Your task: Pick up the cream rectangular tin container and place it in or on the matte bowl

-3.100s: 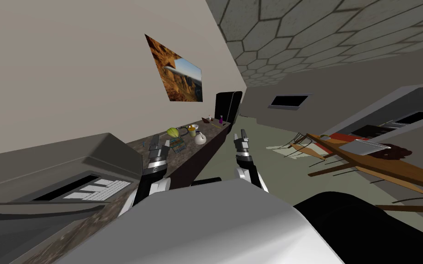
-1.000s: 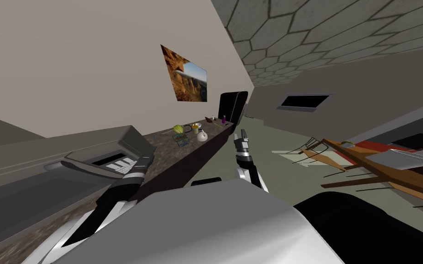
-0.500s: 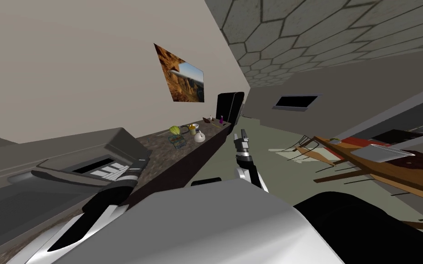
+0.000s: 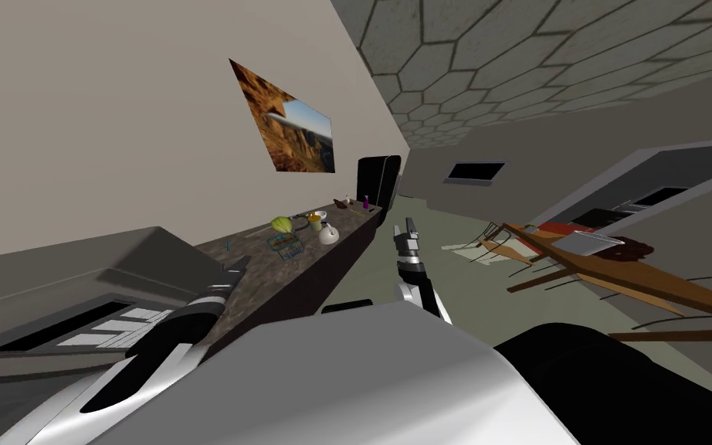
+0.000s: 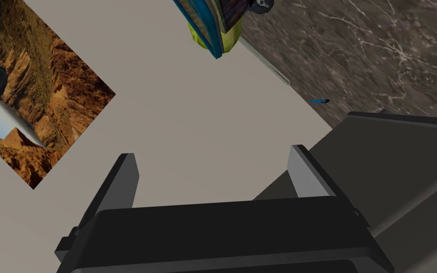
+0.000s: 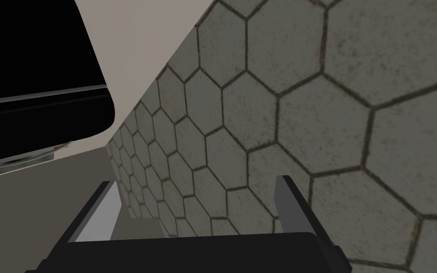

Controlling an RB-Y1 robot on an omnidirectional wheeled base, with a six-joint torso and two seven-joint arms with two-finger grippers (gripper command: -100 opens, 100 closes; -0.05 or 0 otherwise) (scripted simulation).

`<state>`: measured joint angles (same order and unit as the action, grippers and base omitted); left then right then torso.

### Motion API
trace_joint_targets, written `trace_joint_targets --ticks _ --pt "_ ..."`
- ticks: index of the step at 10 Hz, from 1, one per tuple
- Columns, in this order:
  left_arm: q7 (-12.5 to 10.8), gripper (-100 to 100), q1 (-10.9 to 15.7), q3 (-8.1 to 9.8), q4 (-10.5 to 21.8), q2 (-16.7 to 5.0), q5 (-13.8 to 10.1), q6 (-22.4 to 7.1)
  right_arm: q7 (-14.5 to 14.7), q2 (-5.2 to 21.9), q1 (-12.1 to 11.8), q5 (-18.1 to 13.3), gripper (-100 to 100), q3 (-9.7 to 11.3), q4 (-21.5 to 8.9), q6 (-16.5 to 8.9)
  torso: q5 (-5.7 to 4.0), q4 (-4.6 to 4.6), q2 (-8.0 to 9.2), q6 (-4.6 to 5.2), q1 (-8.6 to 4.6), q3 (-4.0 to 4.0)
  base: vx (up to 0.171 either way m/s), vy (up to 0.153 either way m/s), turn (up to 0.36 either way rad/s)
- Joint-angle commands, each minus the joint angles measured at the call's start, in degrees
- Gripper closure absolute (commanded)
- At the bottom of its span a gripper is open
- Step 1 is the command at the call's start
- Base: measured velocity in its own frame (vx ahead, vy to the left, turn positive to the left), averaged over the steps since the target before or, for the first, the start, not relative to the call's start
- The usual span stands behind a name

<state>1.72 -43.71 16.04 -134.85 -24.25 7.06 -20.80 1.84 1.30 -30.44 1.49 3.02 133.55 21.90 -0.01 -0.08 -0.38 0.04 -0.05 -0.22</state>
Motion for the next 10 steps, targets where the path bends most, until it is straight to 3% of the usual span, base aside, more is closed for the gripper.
trace_joint_targets --ticks 1,10 --pt "-0.38 -100 -0.11 0.79 0.45 -0.7 -0.09 -1.94 0.0 0.0 0.0 0.0 0 0.0 0.0 0.0 0.0 0.0 0.0 0.0 0.0 0.0 0.09 0.01 -0.199" --pt "-1.91 -100 0.54 2.87 3.2 -2.42 -0.35 -12.42 0.0 0.0 0.0 0.0 0 -0.01 0.0 0.0 0.02 0.02 0.1 -0.04 0.06 0.05 0.087 0.012 -0.153"
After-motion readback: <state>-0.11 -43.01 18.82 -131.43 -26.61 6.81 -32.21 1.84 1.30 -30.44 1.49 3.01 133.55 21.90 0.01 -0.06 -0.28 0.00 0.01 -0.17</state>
